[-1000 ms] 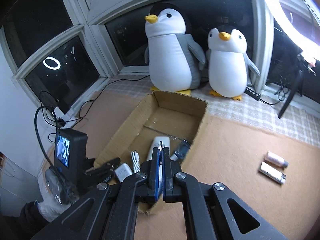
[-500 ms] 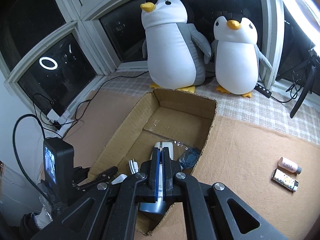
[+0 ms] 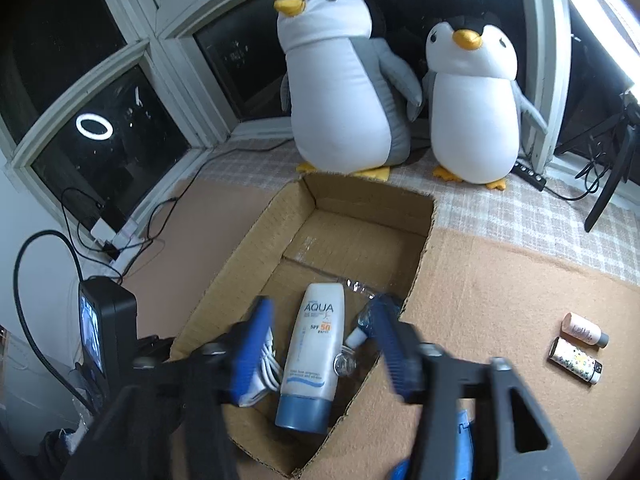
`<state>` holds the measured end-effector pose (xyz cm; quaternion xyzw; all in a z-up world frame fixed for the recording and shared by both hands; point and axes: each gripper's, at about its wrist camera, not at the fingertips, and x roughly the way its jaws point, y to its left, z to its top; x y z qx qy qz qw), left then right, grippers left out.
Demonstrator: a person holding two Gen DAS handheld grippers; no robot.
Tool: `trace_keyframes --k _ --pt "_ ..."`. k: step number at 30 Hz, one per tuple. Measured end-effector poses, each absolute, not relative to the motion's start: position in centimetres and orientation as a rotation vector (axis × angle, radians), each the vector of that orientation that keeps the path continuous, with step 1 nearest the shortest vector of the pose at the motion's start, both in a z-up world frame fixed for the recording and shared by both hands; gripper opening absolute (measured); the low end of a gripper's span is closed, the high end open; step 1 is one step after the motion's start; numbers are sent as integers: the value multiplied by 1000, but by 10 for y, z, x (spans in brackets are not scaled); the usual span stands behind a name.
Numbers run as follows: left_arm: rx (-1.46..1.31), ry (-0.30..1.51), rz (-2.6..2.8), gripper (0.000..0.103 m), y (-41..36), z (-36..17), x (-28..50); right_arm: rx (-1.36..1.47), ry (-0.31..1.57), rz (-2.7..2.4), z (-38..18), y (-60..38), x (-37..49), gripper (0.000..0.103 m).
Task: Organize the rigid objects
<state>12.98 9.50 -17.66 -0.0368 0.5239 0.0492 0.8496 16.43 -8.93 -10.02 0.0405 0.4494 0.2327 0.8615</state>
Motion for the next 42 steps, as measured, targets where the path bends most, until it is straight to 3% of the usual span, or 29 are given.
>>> trace_keyframes --k 19,42 --pt "-72 1104 106 19 95 -178 128 77 956 378 -95 -150 155 56" --pt "-53 1112 114 19 92 -175 128 -34 1071 231 -158 -210 120 56"
